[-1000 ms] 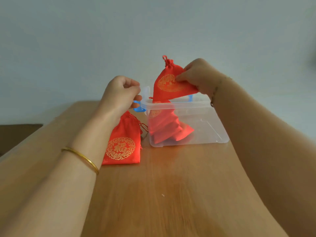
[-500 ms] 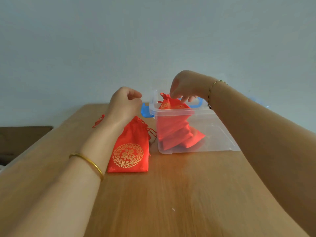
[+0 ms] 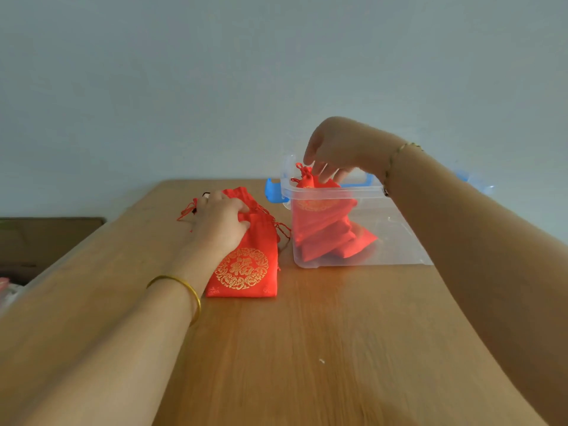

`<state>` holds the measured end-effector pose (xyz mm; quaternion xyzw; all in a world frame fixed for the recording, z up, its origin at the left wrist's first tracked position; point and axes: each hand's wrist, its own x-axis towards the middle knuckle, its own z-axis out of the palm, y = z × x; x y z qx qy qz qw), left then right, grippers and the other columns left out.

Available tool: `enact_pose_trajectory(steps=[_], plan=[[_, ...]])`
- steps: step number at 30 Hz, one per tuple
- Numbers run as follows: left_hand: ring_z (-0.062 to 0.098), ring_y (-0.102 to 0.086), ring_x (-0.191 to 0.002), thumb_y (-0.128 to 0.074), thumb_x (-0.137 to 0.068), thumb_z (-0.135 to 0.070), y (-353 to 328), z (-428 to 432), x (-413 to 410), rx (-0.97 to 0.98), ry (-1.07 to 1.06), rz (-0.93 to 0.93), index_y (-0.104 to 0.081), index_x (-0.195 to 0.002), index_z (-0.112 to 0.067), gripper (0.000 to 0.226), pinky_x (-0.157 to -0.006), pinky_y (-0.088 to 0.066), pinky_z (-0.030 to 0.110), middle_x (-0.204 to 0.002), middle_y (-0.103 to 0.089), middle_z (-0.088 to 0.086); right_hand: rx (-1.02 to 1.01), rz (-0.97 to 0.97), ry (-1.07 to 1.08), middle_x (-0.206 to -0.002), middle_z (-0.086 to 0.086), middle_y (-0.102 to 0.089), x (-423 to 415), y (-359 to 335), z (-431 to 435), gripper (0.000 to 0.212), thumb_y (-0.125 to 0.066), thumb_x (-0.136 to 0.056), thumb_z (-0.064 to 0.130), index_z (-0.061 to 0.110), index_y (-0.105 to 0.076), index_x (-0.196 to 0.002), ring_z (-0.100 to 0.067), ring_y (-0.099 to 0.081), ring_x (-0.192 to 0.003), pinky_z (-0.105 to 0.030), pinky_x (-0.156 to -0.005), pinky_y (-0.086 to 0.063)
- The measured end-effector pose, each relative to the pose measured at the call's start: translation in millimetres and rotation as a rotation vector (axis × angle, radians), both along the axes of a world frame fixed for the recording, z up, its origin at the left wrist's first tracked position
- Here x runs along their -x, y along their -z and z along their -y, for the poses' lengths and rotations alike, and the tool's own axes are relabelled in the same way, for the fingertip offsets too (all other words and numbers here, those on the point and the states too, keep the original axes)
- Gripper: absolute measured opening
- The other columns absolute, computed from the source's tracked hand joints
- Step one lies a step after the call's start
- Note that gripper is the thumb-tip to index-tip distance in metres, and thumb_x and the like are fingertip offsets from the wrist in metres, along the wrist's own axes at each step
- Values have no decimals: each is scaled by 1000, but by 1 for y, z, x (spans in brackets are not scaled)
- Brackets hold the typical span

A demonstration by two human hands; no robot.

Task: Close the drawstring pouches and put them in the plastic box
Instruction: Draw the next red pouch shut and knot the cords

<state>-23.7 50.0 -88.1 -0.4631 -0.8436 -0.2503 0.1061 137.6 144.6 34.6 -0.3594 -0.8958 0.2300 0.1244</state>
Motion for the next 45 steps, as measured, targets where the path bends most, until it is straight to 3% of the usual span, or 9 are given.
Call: enact_pose_trajectory(steps=[3,10,14,16,22,27,31,38,45], plan=[[29,-35,-120,-65,-83,-23,4,-1,-2,-48,-20,-27,-66,-99,-19,16,-96,-29,38,-121,-47,5,-123,-127,-3,-97,-19,-70,-16,2,12,25,-44,-85,-8,9,-62,-89,-32,-69,-87,-42,-80,-56],[18,-54,-95,-63,-77,-24,-29,17,-18,-48,121,4,-54,-65,-28,14,-89,-39,38,-90,-52,-10,-26,-517,-36,-81,-14,-69,-65,28,42,28,-43,-83,-8,11,-64,-83,-23,-68,-68,-36,-62,-55],[1,-56,-71,-68,-79,-19,-53,45,-45,26,409,137,-61,-79,-22,8,-70,-46,23,-78,-58,-10,-30,-528,-65,-82,4,-64,-78,65,60,14,-58,-84,9,18,-63,-94,-14,-62,-62,-31,-59,-51],[-4,-54,-62,-69,-79,-16,-59,54,-64,6,544,236,-63,-82,-17,7,-64,-45,18,-75,-62,-4,6,-496,-77,-96,4,-62,-83,81,64,28,-63,-84,20,19,-58,-112,-1,-57,-59,-21,-54,-46],[9,-55,-78,-71,-79,-14,-51,49,-97,-113,738,412,-61,-78,-24,13,-76,-48,29,-102,-66,18,144,-500,-96,-90,7,-57,-100,102,51,27,-64,-85,19,16,-56,-111,6,-52,-52,-8,-44,-35],[9,-60,-92,-65,-83,-14,-22,37,-102,-200,633,664,-57,-105,-18,24,-82,-49,22,-105,-61,3,206,-563,-6,-50,-6,-53,-118,114,37,13,-63,-86,13,9,-57,-75,-14,-43,-42,-25,-45,-37],[11,-58,-66,-58,-89,-13,-3,34,-101,-95,563,856,-59,-104,-4,17,-49,-44,15,-86,-63,7,217,-609,29,-42,-2,-55,-116,122,33,13,-63,-85,11,13,-55,-74,-14,-41,-37,-24,-42,-36],[3,-54,-57,-59,-89,-12,7,39,-99,-193,505,849,-63,-89,-18,7,-43,-37,8,-78,-62,2,507,-604,-35,-66,0,-54,-116,129,32,8,-59,-89,11,10,-55,-82,-10,-58,-45,-19,-40,-38],[-8,-48,-50,-61,-88,-20,14,42,-91,-149,487,717,-66,-87,-21,6,-55,-34,18,-72,-59,-11,362,-580,30,-74,-9,-67,-119,135,27,12,-61,-88,13,3,-62,-81,-11,-58,-44,-19,-40,-39]])
